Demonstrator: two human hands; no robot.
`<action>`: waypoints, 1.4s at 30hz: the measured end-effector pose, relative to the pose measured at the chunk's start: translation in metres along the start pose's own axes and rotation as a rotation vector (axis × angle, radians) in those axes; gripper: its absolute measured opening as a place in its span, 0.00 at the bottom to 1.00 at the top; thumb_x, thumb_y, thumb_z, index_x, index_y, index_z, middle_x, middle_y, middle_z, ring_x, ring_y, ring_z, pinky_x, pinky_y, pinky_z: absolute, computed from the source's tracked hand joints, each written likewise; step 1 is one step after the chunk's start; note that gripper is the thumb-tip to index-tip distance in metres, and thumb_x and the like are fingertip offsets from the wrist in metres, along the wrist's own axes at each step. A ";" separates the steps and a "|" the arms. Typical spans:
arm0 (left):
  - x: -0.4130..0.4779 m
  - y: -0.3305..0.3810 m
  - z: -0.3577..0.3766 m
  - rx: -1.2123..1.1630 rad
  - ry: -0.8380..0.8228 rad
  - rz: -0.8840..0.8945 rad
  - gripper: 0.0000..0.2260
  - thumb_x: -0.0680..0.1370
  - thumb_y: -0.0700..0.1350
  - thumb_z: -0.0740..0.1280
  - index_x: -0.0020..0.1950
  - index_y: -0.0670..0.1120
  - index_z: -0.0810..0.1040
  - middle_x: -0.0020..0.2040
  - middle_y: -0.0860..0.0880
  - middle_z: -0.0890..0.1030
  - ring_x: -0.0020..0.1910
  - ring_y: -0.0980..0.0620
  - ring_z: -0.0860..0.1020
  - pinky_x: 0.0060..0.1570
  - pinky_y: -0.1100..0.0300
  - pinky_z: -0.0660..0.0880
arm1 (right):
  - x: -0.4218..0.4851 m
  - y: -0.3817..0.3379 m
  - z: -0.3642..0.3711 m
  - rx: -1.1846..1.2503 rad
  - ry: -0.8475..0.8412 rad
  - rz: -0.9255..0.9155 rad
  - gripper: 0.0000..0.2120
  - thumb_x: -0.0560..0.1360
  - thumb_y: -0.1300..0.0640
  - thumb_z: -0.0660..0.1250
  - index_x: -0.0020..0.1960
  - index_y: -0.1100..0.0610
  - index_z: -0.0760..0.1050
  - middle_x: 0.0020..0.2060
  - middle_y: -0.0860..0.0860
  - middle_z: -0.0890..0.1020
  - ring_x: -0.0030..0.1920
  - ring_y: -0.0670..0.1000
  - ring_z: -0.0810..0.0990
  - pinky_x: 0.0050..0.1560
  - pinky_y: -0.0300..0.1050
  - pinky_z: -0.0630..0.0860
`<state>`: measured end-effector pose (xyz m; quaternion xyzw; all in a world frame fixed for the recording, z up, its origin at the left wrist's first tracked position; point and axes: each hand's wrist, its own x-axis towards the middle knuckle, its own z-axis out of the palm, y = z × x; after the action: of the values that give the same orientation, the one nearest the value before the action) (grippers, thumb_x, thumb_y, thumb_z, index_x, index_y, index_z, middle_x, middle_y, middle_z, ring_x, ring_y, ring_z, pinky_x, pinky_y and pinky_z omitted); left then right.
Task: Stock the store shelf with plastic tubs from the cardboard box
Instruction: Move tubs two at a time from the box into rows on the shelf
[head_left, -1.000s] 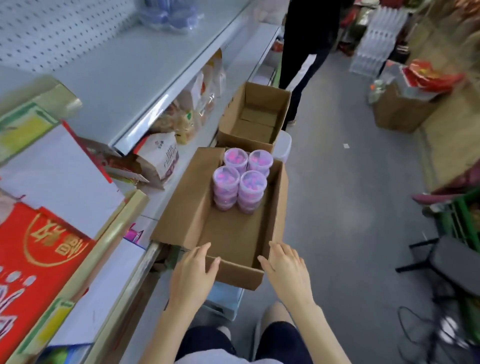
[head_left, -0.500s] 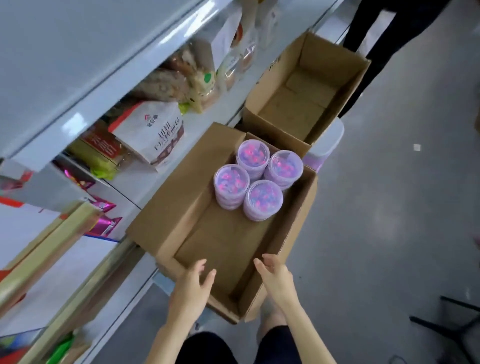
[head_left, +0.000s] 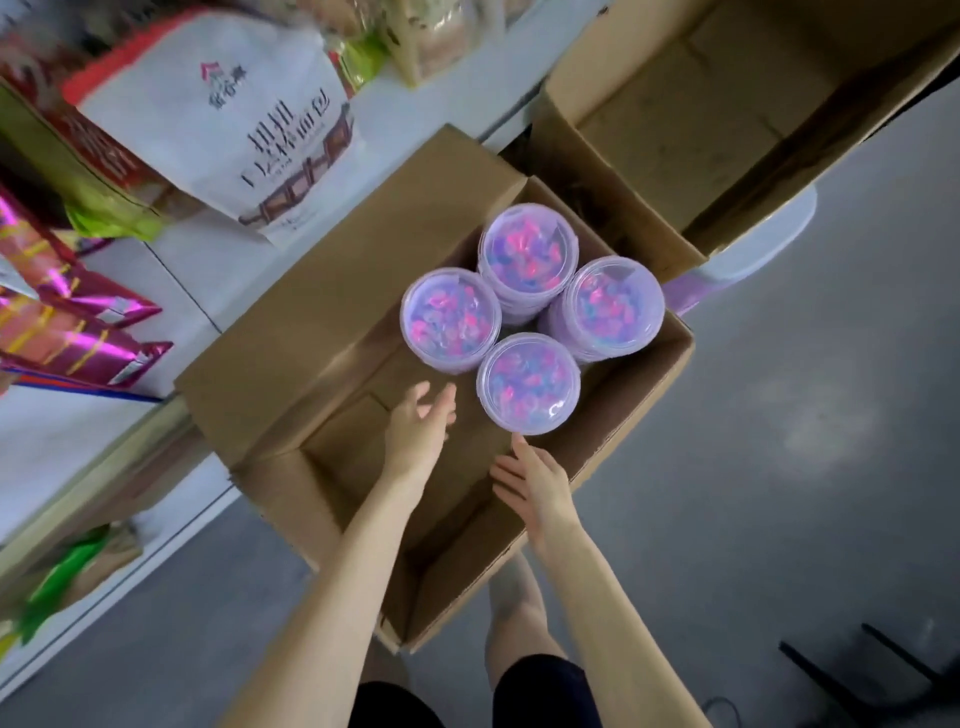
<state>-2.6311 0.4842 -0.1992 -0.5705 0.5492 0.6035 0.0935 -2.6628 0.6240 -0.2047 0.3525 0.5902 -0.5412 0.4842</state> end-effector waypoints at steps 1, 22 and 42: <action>0.006 0.004 0.005 -0.044 0.008 -0.013 0.26 0.77 0.53 0.64 0.72 0.46 0.63 0.55 0.46 0.80 0.52 0.51 0.80 0.58 0.51 0.75 | 0.005 -0.001 0.000 0.043 -0.021 0.010 0.17 0.75 0.47 0.67 0.57 0.56 0.72 0.52 0.56 0.81 0.53 0.52 0.81 0.59 0.51 0.76; 0.004 0.016 0.014 -0.530 0.088 0.055 0.17 0.77 0.48 0.66 0.66 0.50 0.71 0.50 0.44 0.84 0.45 0.51 0.83 0.45 0.63 0.79 | 0.009 -0.014 -0.006 0.094 -0.060 -0.139 0.15 0.77 0.51 0.64 0.58 0.60 0.73 0.50 0.59 0.83 0.50 0.53 0.84 0.56 0.48 0.77; -0.267 -0.119 -0.302 -0.693 0.250 0.341 0.07 0.76 0.44 0.66 0.51 0.44 0.79 0.36 0.40 0.84 0.33 0.48 0.83 0.34 0.65 0.78 | -0.251 0.134 0.116 -0.242 -0.348 -0.638 0.14 0.74 0.59 0.65 0.30 0.53 0.76 0.26 0.51 0.76 0.30 0.48 0.75 0.35 0.40 0.73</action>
<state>-2.2772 0.4338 0.0222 -0.5381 0.4071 0.6857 -0.2731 -2.4438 0.5593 0.0007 -0.0057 0.6387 -0.6430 0.4225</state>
